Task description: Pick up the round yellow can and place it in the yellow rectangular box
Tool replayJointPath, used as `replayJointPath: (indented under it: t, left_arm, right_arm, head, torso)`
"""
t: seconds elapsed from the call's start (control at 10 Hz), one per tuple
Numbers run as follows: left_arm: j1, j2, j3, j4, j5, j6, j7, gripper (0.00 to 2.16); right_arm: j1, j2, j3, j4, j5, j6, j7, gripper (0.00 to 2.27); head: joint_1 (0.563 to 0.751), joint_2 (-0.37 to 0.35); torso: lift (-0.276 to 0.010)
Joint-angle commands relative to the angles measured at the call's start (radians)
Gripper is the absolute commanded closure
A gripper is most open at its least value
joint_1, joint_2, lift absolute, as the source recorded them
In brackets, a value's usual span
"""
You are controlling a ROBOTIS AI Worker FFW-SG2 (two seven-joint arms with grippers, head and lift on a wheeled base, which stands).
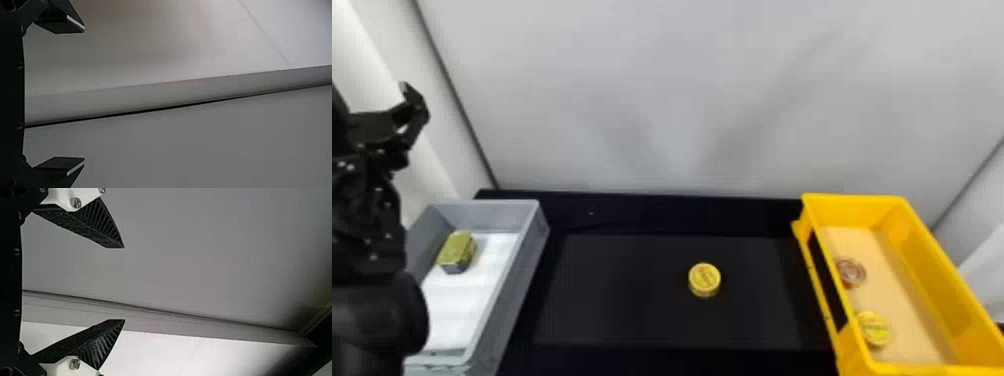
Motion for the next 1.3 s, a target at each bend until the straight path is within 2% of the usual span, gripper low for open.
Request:
replayJointPath:
  t: [0.0,0.4,0.7,1.1,1.2]
  left_arm:
    - [-0.001,-0.003,-0.001,0.0,0.0,0.0,0.0,0.1]
    - [-0.003,-0.003,-0.002,0.001,0.0,0.002,0.0,0.1]
    - [-0.004,-0.003,-0.005,0.003,0.0,0.003,0.0,0.1]
    - [-0.006,-0.003,-0.007,0.005,0.0,0.006,0.0,0.1]
    - [-0.004,-0.003,-0.007,0.005,0.0,0.008,0.0,0.1]
  right_arm:
    - [-0.009,-0.001,-0.001,0.0,0.0,0.018,0.016,0.13]
    - [-0.036,-0.004,0.015,0.008,0.006,0.049,0.057,0.13]
    - [-0.082,-0.004,0.101,0.043,0.022,0.1,0.111,0.13]
    - [-0.126,-0.003,0.217,0.061,0.062,0.318,0.312,0.14]
    - [-0.121,-0.003,0.242,0.06,0.063,0.393,0.33,0.14]
  head:
    - [0.694,0.014]
    - [0.694,0.014]
    - [0.694,0.014]
    - [0.694,0.014]
    - [0.694,0.014]
  torso:
    - [-0.061]
    - [-0.061]
    - [-0.061]
    - [-0.061]
    - [-0.061]
